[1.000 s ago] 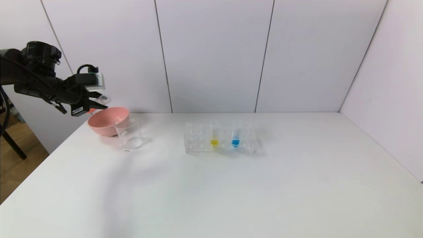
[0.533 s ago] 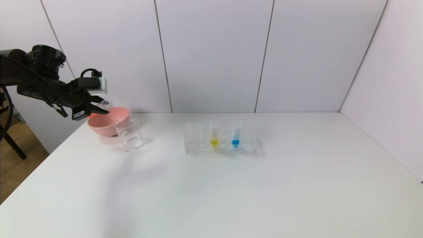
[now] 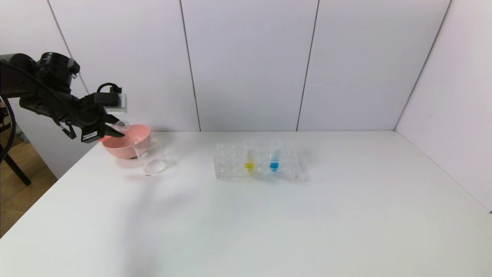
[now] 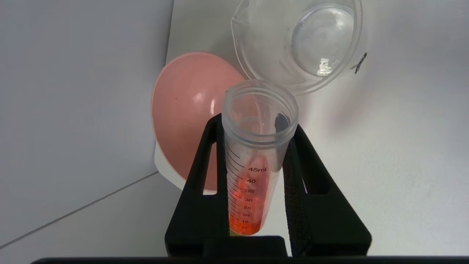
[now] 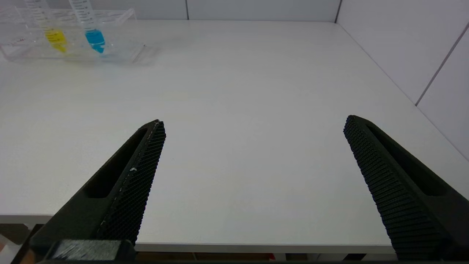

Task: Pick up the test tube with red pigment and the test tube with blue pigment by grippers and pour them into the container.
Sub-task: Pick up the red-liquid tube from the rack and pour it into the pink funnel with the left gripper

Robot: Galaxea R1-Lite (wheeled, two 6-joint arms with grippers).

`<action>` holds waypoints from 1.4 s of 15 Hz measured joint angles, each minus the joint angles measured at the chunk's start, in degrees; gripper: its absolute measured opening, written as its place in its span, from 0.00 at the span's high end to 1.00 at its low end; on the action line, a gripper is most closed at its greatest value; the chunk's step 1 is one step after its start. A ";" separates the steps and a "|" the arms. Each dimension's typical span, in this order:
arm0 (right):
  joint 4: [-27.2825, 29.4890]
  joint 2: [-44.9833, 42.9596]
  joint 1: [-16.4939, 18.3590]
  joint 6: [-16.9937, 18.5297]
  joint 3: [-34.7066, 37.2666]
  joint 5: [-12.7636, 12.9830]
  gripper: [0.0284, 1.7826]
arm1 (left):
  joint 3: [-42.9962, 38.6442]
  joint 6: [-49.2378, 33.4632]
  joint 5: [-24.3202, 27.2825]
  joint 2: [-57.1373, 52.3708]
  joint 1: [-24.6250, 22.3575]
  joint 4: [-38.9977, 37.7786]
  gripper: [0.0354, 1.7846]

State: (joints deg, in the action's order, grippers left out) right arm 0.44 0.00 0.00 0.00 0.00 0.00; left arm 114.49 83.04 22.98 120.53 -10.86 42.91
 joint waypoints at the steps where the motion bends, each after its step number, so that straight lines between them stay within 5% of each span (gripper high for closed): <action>1: 0.00 0.00 0.00 0.00 0.00 0.00 0.00 | 0.02 0.00 -0.33 -0.11 0.41 0.15 0.77; 21: 0.00 0.00 0.00 0.00 0.00 0.00 0.00 | 0.02 0.80 -9.07 0.26 3.97 0.35 0.77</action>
State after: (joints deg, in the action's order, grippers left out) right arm 0.44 0.00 0.00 0.00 0.00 0.00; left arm 114.52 83.85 13.91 120.78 -6.89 43.26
